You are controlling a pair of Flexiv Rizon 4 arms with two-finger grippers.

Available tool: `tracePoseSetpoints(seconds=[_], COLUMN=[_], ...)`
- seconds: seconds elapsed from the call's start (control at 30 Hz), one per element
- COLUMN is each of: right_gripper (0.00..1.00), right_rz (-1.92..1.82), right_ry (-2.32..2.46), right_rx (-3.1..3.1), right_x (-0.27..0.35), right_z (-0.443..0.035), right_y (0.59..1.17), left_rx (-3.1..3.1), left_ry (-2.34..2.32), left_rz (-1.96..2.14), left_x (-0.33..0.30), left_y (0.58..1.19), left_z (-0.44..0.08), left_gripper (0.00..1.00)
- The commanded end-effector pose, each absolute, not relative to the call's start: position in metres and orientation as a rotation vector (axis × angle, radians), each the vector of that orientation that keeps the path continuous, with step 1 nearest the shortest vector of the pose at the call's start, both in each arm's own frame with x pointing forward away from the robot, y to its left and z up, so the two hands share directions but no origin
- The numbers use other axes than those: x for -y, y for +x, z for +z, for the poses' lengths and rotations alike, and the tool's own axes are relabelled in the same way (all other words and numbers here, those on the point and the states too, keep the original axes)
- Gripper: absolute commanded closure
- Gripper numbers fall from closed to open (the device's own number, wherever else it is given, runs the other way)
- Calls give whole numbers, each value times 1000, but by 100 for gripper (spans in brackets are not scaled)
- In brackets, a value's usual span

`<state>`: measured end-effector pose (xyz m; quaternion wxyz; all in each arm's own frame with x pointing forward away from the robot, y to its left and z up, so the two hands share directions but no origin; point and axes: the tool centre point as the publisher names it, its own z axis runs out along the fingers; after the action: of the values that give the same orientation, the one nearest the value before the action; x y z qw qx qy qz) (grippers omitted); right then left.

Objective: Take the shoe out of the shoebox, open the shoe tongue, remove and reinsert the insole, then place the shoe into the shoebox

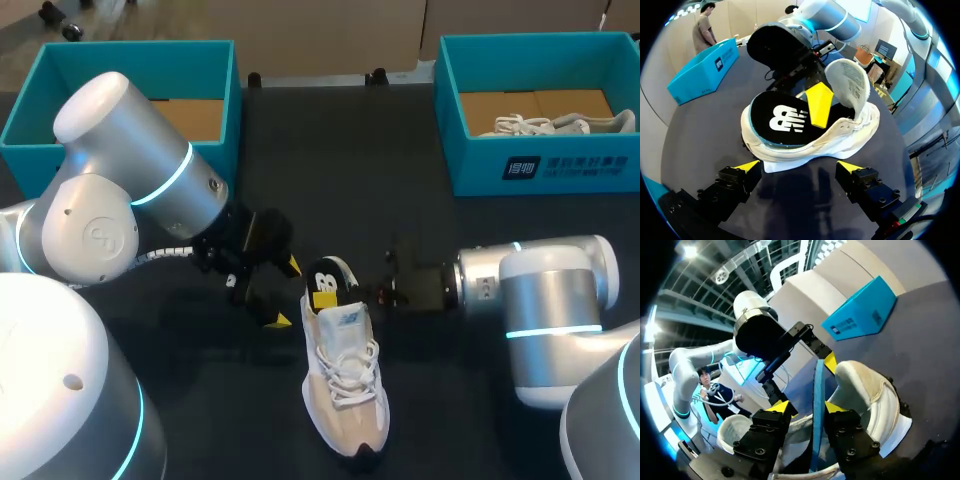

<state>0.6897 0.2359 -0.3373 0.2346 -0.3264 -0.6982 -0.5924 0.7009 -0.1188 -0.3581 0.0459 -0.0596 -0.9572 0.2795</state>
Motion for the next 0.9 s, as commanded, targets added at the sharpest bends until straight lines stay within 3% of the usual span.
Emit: tracePoseSetpoints(seconds=[0.03,0.13,0.2,0.23,0.27,0.9], right_gripper=[62,69,84,97,100,100], right_rz=[-1611,-1612,-1612,-1612,-1611,-1607], right_ry=[-894,-887,-887,-890,-895,-971], right_rx=[1931,1938,1939,1936,1933,1864], right_x=[-236,-236,-234,-233,-233,-233], right_z=[-330,-329,-329,-330,-331,-353], right_y=[696,699,702,704,706,681], left_rx=[2924,2924,2924,2924,2924,2924], left_ry=[-182,-182,-182,-182,-182,-182], left_rz=[856,856,856,856,856,856], left_x=[119,119,119,119,119,119], left_y=[700,700,700,700,700,700], left_z=[-359,-359,-359,-359,-359,-359], left_gripper=[0,0,0,0,0,0])
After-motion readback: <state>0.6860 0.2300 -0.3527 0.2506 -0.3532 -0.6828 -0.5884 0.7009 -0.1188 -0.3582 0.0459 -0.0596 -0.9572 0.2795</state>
